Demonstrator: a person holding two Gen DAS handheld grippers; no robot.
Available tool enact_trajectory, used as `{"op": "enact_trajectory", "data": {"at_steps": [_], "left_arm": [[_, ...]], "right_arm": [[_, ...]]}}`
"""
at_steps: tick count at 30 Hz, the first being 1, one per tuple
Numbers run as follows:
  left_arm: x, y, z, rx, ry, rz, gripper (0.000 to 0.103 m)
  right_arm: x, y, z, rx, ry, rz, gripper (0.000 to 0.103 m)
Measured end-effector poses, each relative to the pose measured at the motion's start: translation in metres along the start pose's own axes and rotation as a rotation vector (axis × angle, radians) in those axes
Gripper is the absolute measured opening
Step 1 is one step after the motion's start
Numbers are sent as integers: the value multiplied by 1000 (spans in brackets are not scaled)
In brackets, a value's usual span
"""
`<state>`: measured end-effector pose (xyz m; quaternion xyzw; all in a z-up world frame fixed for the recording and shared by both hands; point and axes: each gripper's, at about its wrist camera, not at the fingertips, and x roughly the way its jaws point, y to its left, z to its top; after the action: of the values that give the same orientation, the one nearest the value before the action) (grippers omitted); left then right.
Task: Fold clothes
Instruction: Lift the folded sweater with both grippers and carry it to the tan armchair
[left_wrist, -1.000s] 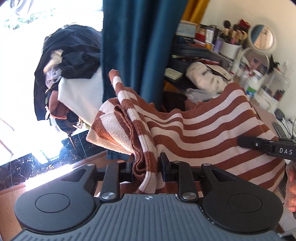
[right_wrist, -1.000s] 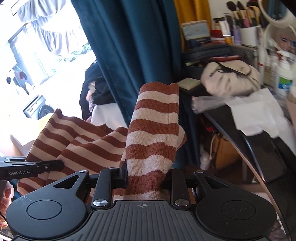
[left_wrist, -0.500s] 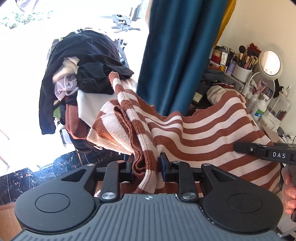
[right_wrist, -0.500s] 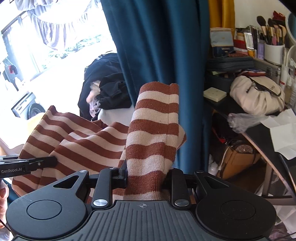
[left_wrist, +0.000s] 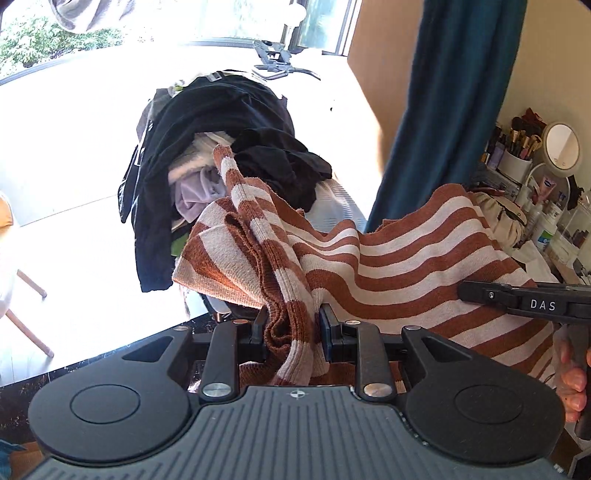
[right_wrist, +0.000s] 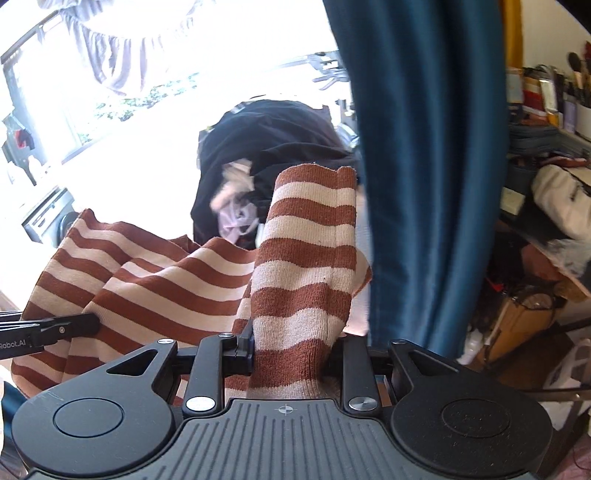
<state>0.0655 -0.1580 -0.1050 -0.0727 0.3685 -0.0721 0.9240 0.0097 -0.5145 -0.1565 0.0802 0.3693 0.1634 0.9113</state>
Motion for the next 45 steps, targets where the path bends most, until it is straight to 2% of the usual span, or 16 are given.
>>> {"op": "enact_trajectory", "data": {"at_steps": [9, 17, 23, 28, 34, 42, 45], "left_arm": [[28, 92, 25, -57, 13, 71, 26], [73, 178, 94, -108, 41, 133, 26], [111, 237, 147, -131, 29, 153, 26], [131, 293, 169, -209, 14, 190, 26], [152, 360, 187, -264, 12, 212, 26], [156, 489, 210, -298, -13, 196, 26], [147, 541, 223, -314, -5, 192, 26]], "right_arm": [[88, 66, 41, -59, 38, 75, 23], [189, 130, 99, -76, 72, 154, 23], [268, 185, 159, -99, 89, 204, 23], [328, 234, 202, -154, 115, 240, 23], [391, 299, 234, -219, 138, 259, 23], [472, 397, 261, -231, 135, 240, 23], [504, 445, 273, -223, 166, 220, 23]]}}
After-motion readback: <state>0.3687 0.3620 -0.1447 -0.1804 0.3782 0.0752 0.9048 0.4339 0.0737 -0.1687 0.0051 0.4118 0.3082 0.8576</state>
